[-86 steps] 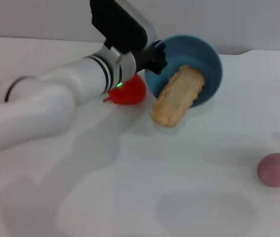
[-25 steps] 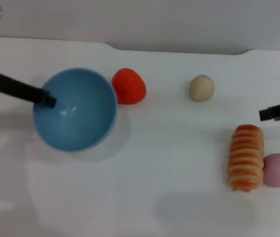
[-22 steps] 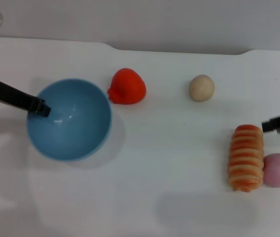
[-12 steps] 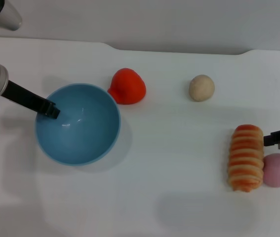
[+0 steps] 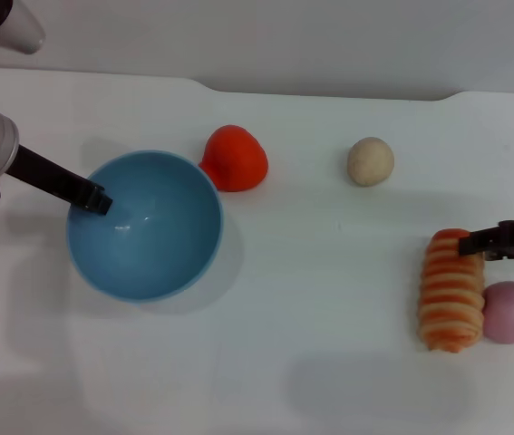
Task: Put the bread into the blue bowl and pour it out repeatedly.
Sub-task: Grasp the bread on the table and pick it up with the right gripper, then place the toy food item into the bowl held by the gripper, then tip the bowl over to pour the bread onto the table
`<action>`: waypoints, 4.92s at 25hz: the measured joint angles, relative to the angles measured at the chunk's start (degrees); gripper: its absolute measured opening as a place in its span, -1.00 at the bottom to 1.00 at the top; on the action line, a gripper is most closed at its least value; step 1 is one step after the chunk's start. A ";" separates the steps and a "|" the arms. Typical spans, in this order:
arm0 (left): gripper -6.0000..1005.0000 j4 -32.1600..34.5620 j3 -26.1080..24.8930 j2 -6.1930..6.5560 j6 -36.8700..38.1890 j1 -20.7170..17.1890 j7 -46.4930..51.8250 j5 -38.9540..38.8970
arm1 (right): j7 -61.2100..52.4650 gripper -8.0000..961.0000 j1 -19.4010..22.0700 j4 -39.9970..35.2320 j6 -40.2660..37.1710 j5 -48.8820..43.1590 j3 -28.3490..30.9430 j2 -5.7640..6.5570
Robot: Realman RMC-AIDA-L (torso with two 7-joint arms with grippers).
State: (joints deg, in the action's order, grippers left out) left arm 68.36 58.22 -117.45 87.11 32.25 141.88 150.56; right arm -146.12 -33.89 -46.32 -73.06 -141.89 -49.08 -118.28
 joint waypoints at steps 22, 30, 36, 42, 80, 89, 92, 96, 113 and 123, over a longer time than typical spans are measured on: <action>-0.97 -0.43 0.05 -0.09 0.08 0.70 -0.22 0.00 | 0.83 -0.12 -4.77 10.93 8.52 -0.25 -4.66 0.09; -0.96 -0.44 3.10 -0.06 0.46 0.71 -0.55 0.02 | 6.68 -0.28 -4.65 9.60 6.65 2.39 -4.47 0.30; -0.96 -0.57 3.81 -0.13 0.57 1.53 -0.31 0.05 | 13.99 -0.42 1.11 3.81 0.59 16.66 -4.14 2.95; -0.96 -1.59 5.65 -0.32 1.16 2.91 0.55 -0.40 | 20.12 -0.52 5.45 -4.26 -6.99 26.06 -1.41 3.22; -0.97 -13.87 22.43 -0.76 -6.38 12.19 8.24 -14.85 | 44.91 -0.80 6.71 -10.66 -2.48 45.28 -28.56 -0.60; -0.97 -13.87 22.37 -0.76 -6.52 12.46 8.24 -14.85 | 43.88 -0.81 6.85 -9.45 -3.49 44.74 -31.70 -0.47; -0.97 -13.86 22.37 -0.76 -6.53 12.45 8.24 -14.85 | 42.66 -0.81 7.07 -9.36 -3.80 43.77 -31.95 -0.41; -0.96 -13.86 22.36 -0.75 -6.58 12.38 8.24 -14.88 | 41.58 -0.75 7.40 -9.73 -5.98 42.84 -31.29 -0.28; -0.97 -14.93 22.43 -0.58 -9.92 12.16 8.42 -14.48 | 39.61 -0.24 10.04 -13.81 -12.69 43.19 -22.45 -0.38; -0.96 -15.27 22.36 -0.50 -11.85 12.47 8.40 -14.35 | 39.97 -0.24 12.93 -13.94 -13.85 48.84 -9.95 -0.37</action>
State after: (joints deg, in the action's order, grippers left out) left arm 53.08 80.59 -117.94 75.26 44.72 150.28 136.21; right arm -106.15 -20.96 -60.25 -86.91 -93.05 -59.03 -118.64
